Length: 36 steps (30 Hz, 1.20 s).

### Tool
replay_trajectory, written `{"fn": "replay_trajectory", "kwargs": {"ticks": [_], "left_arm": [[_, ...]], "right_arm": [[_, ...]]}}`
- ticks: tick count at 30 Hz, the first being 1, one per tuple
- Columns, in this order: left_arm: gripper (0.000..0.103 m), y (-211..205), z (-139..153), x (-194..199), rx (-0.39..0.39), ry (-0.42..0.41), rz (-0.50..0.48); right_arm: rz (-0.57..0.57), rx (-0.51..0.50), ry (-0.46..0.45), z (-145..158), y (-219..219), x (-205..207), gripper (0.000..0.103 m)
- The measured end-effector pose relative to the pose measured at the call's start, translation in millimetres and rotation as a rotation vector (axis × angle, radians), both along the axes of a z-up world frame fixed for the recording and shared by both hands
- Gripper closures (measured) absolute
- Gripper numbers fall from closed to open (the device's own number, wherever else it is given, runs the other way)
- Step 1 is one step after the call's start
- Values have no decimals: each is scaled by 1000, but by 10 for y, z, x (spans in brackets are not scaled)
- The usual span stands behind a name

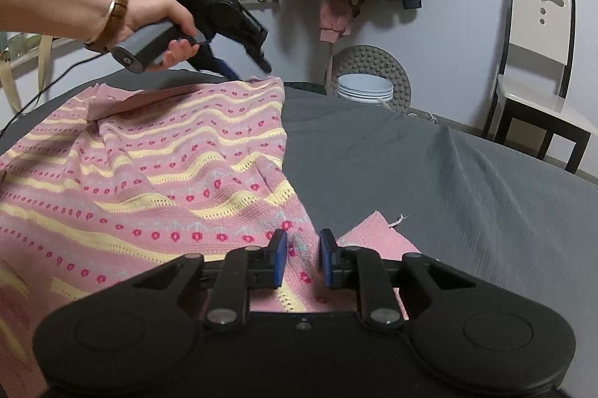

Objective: Fold clothes

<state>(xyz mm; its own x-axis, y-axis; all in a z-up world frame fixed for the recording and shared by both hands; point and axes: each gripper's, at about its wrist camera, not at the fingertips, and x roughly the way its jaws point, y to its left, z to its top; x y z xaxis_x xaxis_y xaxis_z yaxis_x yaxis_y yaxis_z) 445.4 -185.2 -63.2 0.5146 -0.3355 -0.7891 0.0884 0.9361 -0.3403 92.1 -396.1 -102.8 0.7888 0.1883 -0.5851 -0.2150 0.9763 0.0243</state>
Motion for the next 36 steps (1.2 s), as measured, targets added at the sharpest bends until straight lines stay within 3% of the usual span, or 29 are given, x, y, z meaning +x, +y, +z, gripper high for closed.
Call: {"fn": "replay_trajectory", "kwargs": {"ticks": [2, 5, 10, 20, 25, 28, 33, 36], "left_arm": [[84, -60, -26, -13, 29, -11, -3], [100, -102, -26, -13, 55, -12, 6], [102, -108, 42, -20, 47, -46, 26], [102, -296, 177, 51, -111, -131, 82], [102, -595, -18, 198, -93, -181, 78], [103, -771, -117, 281, -44, -213, 57], [103, -931, -81, 340, -75, -203, 39], [98, -874, 81, 329, -116, -151, -9]], "right_arm": [[1, 1, -1, 1, 0, 4, 84], [4, 1, -4, 0, -2, 6, 84], [0, -10, -19, 44, -2, -16, 91], [-80, 61, -55, 259, -28, -213, 93], [-119, 57, 23, 131, 22, -187, 93], [-127, 66, 33, 94, 19, -188, 93], [-106, 58, 35, 54, 46, -170, 93], [-100, 71, 38, 63, -14, -141, 93]]}}
